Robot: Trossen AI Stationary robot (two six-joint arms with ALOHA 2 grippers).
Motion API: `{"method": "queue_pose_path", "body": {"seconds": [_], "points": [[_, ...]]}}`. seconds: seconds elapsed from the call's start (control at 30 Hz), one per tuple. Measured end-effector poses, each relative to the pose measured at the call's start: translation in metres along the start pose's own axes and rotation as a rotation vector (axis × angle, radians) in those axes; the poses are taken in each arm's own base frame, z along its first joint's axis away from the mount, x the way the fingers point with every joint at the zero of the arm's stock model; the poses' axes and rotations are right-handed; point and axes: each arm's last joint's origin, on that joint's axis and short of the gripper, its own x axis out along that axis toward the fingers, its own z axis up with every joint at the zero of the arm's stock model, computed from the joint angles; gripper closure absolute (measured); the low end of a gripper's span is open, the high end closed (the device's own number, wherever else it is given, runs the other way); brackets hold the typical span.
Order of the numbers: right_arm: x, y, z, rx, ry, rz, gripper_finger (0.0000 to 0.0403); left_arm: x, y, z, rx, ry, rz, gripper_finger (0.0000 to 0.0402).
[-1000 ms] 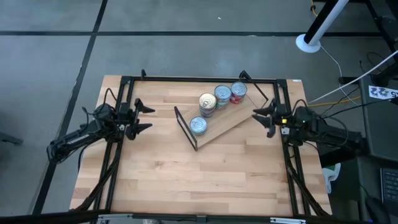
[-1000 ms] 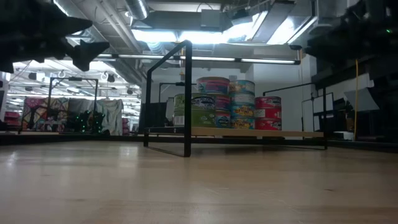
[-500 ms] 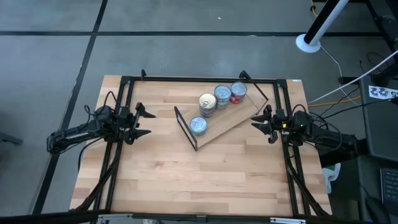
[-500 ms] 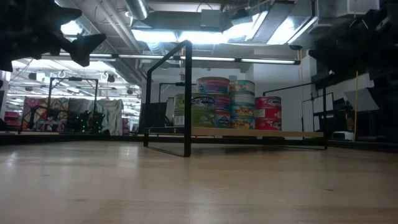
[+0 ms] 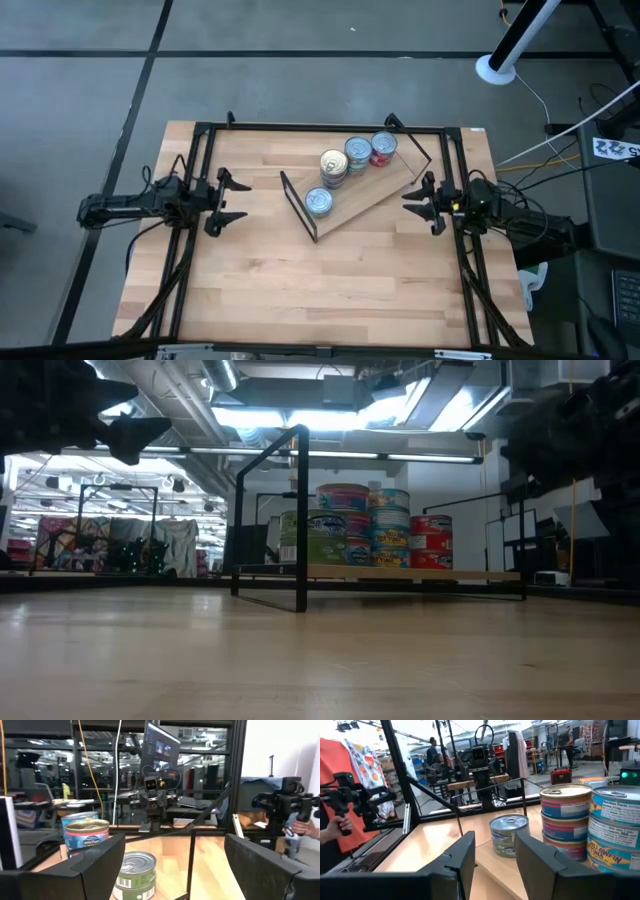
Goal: Stack canned seafood by type on shelf
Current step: Return to Home Position
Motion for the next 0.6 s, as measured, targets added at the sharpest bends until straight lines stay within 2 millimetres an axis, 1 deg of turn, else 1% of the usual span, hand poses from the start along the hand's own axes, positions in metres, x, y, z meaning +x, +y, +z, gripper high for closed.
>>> {"method": "queue_pose_path", "body": {"seconds": [0.13, 0.3, 0.6], "points": [[0.0, 0.001, 0.0, -0.024, 0.006, 0.023, 0.0265, 0.0, 0.0, -0.004, 0.018, 0.043, 0.02, 0.0066], [0.0, 0.001, -0.001, -0.035, 0.008, 0.035, 0.0265, -0.001, 0.005, -0.014, 0.0, 0.139, 0.151, 0.0066], [0.0, 0.0, -0.001, -0.034, 0.009, 0.003, 0.0265, -0.001, 0.005, -0.013, 0.1, 0.144, 0.152, 0.0066]]}}
